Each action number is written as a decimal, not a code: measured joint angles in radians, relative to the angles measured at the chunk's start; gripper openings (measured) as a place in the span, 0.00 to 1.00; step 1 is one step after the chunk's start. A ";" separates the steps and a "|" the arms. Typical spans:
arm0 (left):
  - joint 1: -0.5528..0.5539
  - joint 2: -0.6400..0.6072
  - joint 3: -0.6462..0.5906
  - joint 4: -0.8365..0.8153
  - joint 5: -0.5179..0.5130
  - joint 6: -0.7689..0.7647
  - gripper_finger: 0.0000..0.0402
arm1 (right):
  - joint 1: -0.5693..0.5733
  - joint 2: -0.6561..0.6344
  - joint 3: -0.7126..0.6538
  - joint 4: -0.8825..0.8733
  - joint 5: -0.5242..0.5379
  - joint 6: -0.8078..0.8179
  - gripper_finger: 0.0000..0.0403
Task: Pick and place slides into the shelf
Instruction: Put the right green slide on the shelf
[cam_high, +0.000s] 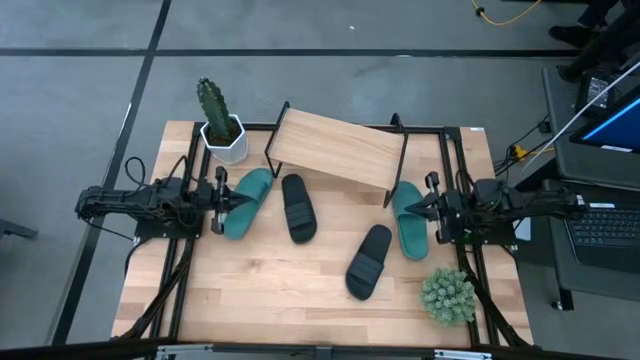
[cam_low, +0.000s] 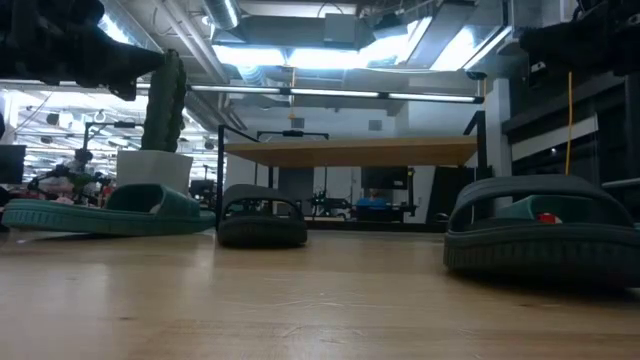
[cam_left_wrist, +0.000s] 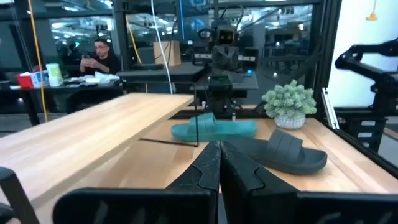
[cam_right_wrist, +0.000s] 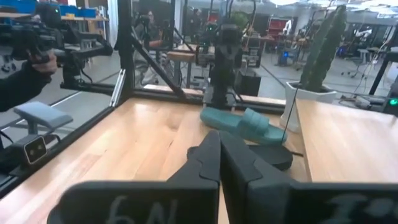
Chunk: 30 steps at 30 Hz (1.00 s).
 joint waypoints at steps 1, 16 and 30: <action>0.000 0.000 0.000 -0.010 0.010 0.000 0.00 | 0.000 0.004 0.000 0.001 -0.001 0.000 0.01; 0.000 0.000 0.002 -0.006 -0.028 -0.007 0.00 | 0.000 0.008 0.000 0.001 -0.104 -0.021 0.01; 0.000 0.000 0.002 0.053 -0.018 -0.051 0.00 | 0.000 0.008 -0.001 0.010 0.079 0.002 0.01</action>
